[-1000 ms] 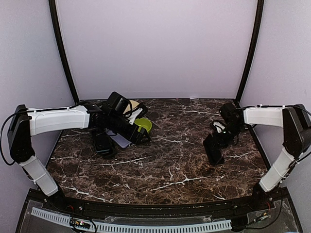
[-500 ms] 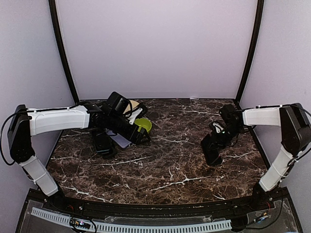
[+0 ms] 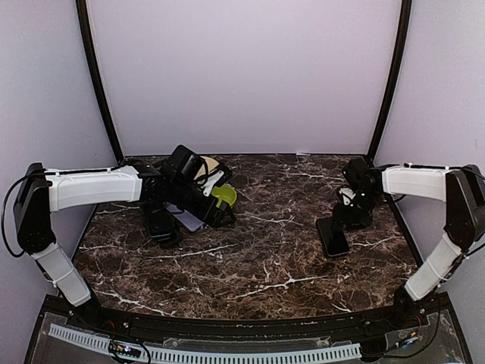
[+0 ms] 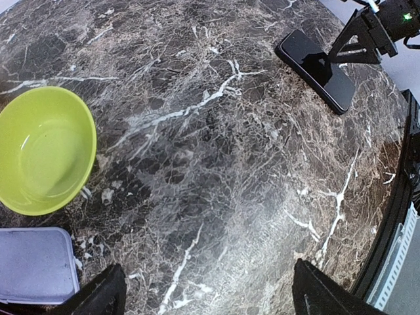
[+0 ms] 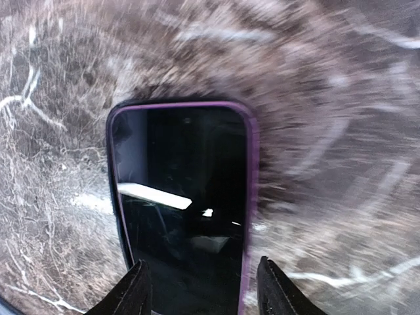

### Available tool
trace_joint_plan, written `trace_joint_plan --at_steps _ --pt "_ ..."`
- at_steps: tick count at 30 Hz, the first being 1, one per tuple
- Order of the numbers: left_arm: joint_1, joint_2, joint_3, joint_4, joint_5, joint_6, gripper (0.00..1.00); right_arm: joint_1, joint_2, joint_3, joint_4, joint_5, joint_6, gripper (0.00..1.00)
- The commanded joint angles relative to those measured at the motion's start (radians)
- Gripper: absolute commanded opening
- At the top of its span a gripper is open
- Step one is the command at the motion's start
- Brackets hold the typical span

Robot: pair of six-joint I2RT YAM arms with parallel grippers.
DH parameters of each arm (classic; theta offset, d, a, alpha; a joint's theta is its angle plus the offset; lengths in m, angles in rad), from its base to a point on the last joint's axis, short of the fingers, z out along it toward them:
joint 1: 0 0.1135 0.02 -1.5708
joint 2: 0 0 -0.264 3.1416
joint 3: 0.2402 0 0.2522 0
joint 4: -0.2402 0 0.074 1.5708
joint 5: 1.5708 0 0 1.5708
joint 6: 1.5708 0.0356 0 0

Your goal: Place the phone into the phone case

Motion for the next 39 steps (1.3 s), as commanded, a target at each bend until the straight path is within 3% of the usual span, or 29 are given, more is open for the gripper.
trace_joint_plan --at_steps 1,5,9,15,26,34,39 --pt "-0.012 -0.002 0.024 -0.003 -0.014 -0.002 0.90 0.002 -0.083 0.018 -0.081 0.153 0.000 0.57" --pt "-0.018 0.007 0.026 -0.005 -0.017 -0.003 0.89 0.005 -0.055 -0.050 -0.019 0.036 0.003 0.50" --pt "-0.026 0.010 0.031 -0.006 -0.019 -0.003 0.88 0.009 -0.016 -0.081 0.020 0.027 0.016 0.43" --pt "-0.029 0.012 0.038 -0.013 -0.029 0.005 0.87 0.065 0.015 -0.131 0.069 0.014 0.060 0.19" --pt "-0.031 0.028 0.058 -0.027 -0.025 0.014 0.87 0.221 0.127 -0.160 0.159 0.016 0.160 0.07" --pt "-0.031 0.024 0.054 -0.028 -0.034 0.019 0.87 0.269 0.151 -0.181 0.222 -0.067 0.201 0.05" --pt "-0.031 0.016 0.051 -0.035 -0.037 0.027 0.87 0.270 0.048 -0.034 0.012 0.143 0.179 0.23"
